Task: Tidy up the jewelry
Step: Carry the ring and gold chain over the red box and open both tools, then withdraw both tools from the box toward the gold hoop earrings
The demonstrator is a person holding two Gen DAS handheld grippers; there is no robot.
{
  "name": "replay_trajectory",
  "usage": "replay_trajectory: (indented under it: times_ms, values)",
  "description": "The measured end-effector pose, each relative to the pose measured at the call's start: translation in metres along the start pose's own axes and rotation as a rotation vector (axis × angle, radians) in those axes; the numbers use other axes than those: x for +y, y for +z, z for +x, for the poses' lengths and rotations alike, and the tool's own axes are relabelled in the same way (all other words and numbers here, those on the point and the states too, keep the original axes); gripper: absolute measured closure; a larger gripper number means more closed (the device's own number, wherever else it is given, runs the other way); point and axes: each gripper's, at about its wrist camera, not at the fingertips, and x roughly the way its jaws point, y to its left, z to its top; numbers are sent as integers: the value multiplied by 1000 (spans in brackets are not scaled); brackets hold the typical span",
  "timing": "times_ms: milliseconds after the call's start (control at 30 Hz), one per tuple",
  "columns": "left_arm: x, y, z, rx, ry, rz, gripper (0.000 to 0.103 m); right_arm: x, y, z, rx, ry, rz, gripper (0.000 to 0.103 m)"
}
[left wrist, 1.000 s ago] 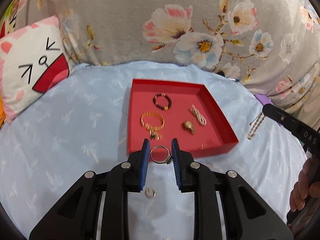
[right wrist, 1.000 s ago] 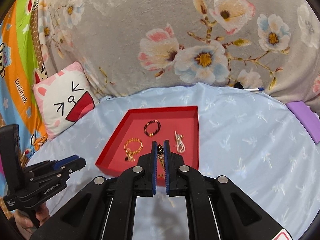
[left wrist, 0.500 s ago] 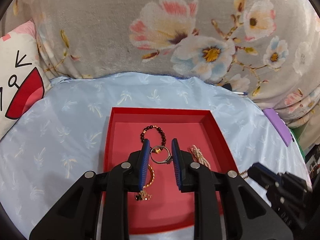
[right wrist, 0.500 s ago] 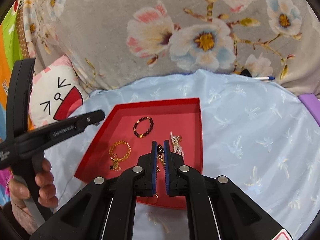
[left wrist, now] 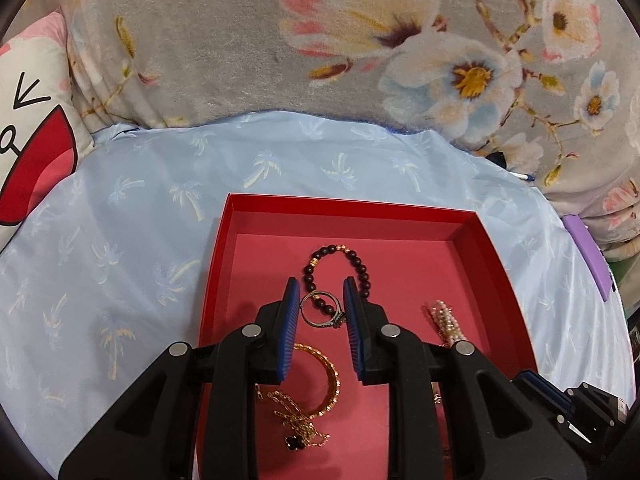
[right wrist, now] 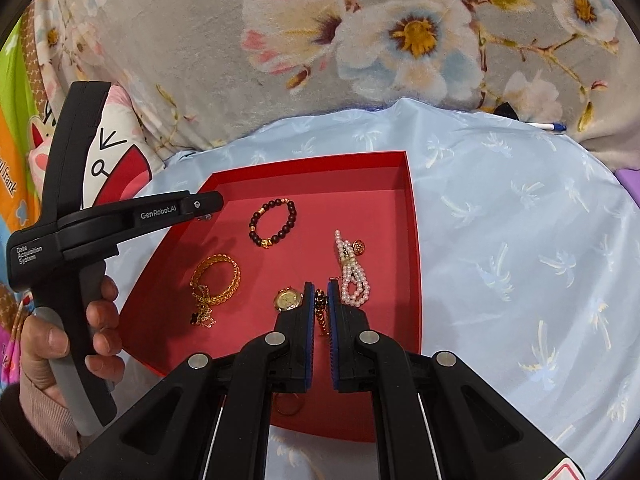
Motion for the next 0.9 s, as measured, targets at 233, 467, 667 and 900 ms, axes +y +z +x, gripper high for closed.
replay_trajectory:
  times_ms: [233, 467, 667, 900]
  values:
    - [10, 0, 6, -5, 10, -29, 61, 0, -1, 0, -14, -10, -5, 94]
    - [13, 0, -9, -44, 39, -28, 49, 3, -1, -15, -53, -21, -15, 85]
    - [15, -8, -35, -80, 63, -14, 49, 13, -11, -34, -73, -25, -37, 81]
    - [13, -31, -70, -98, 60, -2, 49, 20, -33, -68, -96, -26, -54, 74]
